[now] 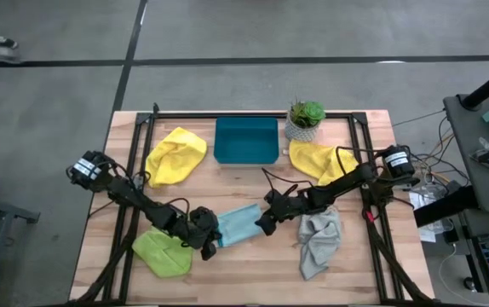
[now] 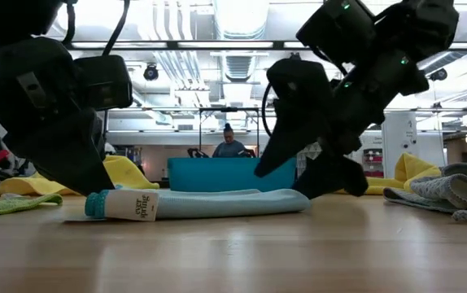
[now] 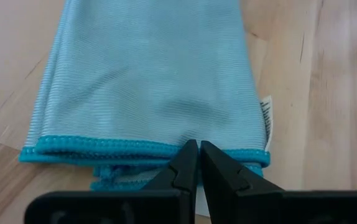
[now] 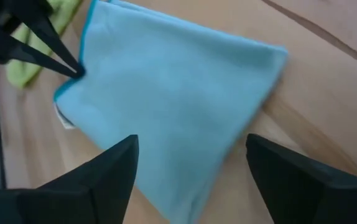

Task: Fold microfiber towels
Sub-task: Put the folded blue microfiber cloth into the blue bin

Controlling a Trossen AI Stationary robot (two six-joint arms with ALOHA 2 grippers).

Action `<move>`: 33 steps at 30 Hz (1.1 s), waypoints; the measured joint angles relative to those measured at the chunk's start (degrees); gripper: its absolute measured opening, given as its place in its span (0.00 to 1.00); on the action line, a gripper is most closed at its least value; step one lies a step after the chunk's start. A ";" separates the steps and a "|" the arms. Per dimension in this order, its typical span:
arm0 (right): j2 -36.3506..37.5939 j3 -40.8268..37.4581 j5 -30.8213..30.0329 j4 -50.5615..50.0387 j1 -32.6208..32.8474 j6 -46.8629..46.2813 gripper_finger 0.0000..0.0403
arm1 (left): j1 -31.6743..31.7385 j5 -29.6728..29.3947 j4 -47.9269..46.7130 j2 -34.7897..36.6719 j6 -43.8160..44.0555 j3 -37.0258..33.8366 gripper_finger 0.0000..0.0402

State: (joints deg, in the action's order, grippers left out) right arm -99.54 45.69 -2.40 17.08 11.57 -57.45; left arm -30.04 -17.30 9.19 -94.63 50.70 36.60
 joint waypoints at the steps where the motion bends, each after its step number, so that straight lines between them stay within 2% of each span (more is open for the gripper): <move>1: -0.57 0.02 0.39 1.47 -0.25 0.48 0.71 | 0.02 0.06 -0.02 0.00 -0.02 0.00 0.02; 8: -4.96 3.09 5.48 5.99 -1.88 3.59 0.69 | 0.02 0.17 -0.20 0.04 -0.04 -0.02 0.02; 15: -8.12 7.23 7.43 5.36 -2.41 7.23 0.60 | 0.02 0.07 -0.31 0.02 -0.04 -0.09 0.02; 19: -8.16 7.87 8.01 5.43 -2.96 7.59 0.49 | 0.02 0.02 -0.40 0.00 -0.09 -0.13 0.02; 30: -7.86 7.91 7.70 5.83 -3.43 8.53 0.08 | 0.00 -0.04 -0.75 0.60 -2.01 -0.04 0.02; 33: -6.97 7.89 7.29 5.99 -3.69 9.70 0.05 | 0.04 0.24 -1.94 2.13 -4.66 0.00 0.02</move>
State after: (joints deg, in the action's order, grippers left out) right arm -106.51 53.58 4.89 23.07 7.89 -47.75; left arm -30.00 -17.06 7.26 -92.50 46.04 36.60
